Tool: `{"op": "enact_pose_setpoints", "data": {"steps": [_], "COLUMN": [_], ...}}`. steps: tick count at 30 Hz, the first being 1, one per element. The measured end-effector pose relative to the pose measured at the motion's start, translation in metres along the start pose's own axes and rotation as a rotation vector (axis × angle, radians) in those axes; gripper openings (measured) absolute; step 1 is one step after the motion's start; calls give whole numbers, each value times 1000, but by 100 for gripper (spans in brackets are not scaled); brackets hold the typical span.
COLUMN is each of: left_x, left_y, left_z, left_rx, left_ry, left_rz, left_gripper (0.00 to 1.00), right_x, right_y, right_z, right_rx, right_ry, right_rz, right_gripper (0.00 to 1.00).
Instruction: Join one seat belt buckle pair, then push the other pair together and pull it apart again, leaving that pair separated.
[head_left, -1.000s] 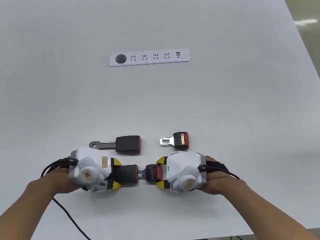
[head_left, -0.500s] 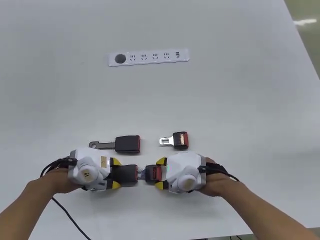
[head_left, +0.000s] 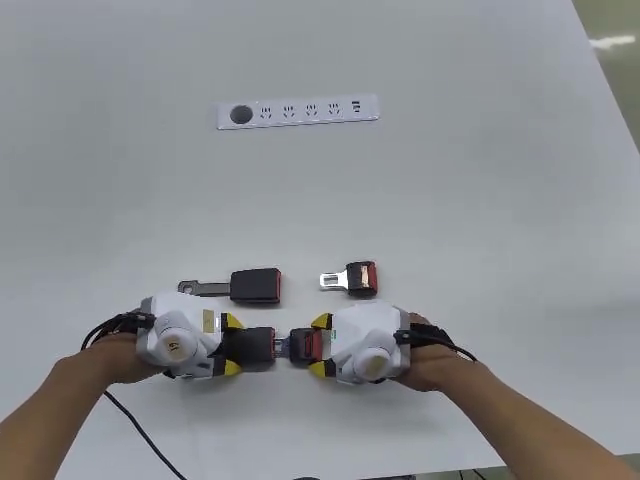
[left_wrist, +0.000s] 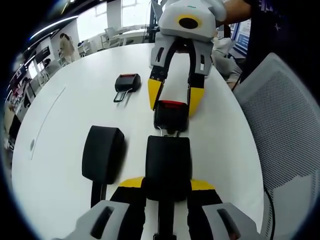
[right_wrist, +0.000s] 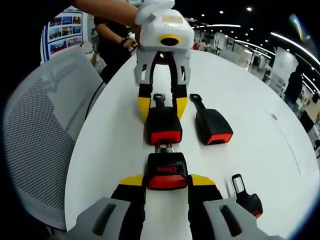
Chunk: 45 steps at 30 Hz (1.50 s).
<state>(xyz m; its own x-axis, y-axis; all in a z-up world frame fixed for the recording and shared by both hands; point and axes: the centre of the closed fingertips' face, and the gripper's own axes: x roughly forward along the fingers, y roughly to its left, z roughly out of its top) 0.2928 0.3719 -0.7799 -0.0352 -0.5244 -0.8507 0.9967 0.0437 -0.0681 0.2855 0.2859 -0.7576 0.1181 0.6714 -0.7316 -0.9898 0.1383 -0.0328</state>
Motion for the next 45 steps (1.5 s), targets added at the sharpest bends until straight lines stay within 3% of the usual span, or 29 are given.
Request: {"op": "enact_pose_setpoints", "data": {"steps": [37,45], "left_x": [-1,0], "left_y": [-1,0], "left_z": [2,1], "left_rx": [8,3], "left_ry": [7,10], "left_rz": [-5,2], "left_gripper": [31,31], "right_x": [9,15], "right_y": [-2,-1], "right_z": [-1,8], "right_rx": [-3,5], "right_ry": [10,2], "right_rz": [9,1], "right_gripper": [27,27]}}
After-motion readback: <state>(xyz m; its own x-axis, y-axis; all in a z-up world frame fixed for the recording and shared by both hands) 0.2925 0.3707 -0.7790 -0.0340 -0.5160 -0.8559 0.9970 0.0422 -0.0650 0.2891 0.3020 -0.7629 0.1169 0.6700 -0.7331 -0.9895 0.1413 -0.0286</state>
